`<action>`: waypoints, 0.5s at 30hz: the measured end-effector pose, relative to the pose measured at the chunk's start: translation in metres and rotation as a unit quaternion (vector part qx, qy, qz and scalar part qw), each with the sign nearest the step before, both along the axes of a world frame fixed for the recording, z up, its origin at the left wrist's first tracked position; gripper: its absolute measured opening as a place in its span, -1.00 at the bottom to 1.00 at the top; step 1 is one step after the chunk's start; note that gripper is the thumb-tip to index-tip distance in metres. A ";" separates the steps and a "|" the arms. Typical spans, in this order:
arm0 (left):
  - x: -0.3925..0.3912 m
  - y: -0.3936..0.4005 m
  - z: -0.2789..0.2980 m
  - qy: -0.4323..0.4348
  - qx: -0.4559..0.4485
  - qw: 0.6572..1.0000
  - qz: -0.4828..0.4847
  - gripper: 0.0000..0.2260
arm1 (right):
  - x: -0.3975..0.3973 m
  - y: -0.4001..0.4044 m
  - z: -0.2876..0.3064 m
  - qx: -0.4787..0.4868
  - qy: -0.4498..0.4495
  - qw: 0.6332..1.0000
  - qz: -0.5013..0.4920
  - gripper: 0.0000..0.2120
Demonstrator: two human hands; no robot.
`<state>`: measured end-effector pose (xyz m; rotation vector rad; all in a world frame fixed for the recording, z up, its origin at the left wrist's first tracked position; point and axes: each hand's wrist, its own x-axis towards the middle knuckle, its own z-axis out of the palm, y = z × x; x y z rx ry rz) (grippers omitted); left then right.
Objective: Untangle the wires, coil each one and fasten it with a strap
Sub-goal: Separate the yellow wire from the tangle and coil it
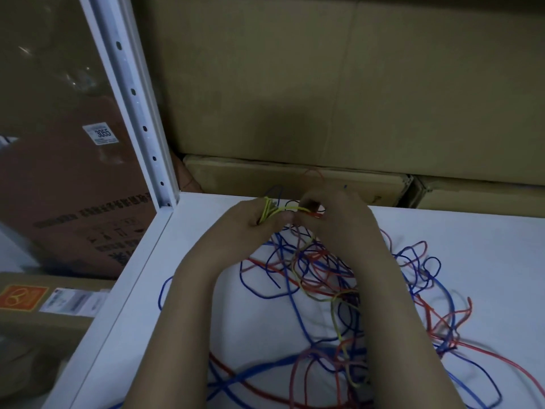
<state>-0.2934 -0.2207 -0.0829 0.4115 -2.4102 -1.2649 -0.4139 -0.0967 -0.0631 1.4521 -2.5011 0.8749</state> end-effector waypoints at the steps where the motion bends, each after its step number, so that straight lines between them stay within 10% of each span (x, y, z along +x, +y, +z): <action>1: -0.002 0.001 -0.001 0.003 -0.003 1.000 0.009 -0.72 | 0.000 0.000 0.000 0.003 -0.008 1.000 0.003 -0.78; 15: -0.004 -0.004 0.004 0.115 0.066 0.979 0.157 -0.61 | 0.011 0.016 -0.003 -0.040 -0.249 0.966 0.056 -0.93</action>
